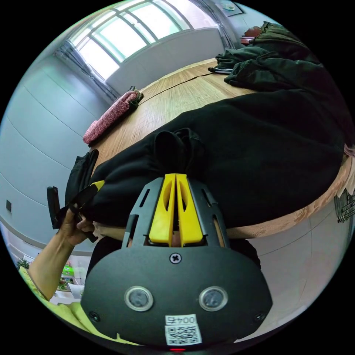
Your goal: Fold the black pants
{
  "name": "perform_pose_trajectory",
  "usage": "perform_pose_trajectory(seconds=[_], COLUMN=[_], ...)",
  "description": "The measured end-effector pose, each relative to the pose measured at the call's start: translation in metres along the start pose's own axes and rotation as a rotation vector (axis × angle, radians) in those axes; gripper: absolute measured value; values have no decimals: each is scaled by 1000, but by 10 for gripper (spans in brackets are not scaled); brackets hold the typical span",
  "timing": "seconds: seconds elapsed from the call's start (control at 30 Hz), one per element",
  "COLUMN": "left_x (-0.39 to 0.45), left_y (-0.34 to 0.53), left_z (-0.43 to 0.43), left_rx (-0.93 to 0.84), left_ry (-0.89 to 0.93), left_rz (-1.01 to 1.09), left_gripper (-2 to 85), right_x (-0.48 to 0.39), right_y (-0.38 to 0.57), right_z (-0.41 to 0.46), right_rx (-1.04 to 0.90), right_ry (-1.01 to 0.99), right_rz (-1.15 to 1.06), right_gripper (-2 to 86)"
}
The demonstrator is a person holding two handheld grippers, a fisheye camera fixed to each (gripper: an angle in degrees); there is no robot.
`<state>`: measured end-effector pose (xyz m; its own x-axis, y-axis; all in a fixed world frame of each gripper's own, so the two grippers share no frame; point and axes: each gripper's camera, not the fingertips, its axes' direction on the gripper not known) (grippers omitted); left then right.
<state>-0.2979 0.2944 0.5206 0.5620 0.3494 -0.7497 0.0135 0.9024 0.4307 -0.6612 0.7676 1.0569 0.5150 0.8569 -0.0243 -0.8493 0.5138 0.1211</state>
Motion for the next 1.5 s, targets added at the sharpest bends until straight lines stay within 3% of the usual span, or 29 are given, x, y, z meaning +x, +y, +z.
perform_pose_trajectory(seconds=[0.13, 0.3, 0.43, 0.63, 0.93, 1.1, 1.23, 1.37, 1.5], left_x=[-14, -88, -133, -184, -213, -219, -222, -225, -228], left_y=[19, 70, 132, 222, 321, 339, 348, 356, 364], left_z=[-32, -79, -167, -259, -269, -266, -265, -265, -261], left_rx=[98, 100, 277, 349, 299, 269, 260, 251, 227], left_ry=[-50, -46, -25, -24, -15, -18, -24, -17, -34], left_rz=[-29, -173, -254, -345, -478, -485, -499, -521, -535], left_gripper=[164, 141, 84, 64, 44, 29, 21, 20, 22], right_x=[-31, -81, -113, -192, -237, -249, -277, -259, -259], right_y=[-1, -5, 21, 104, 115, 115, 124, 110, 116], right_z=[16, 44, 11, 49, 104, 117, 114, 115, 112], right_rx=[-27, -154, -57, -309, -305, -300, -272, -257, -267], right_ry=[54, -35, -274, -495, -399, -370, -295, -254, -258], right_rz=[-90, -238, -168, -308, -286, -244, -377, -244, -265], right_gripper=[-7, -4, 19, 102, 124, 130, 135, 99, 112])
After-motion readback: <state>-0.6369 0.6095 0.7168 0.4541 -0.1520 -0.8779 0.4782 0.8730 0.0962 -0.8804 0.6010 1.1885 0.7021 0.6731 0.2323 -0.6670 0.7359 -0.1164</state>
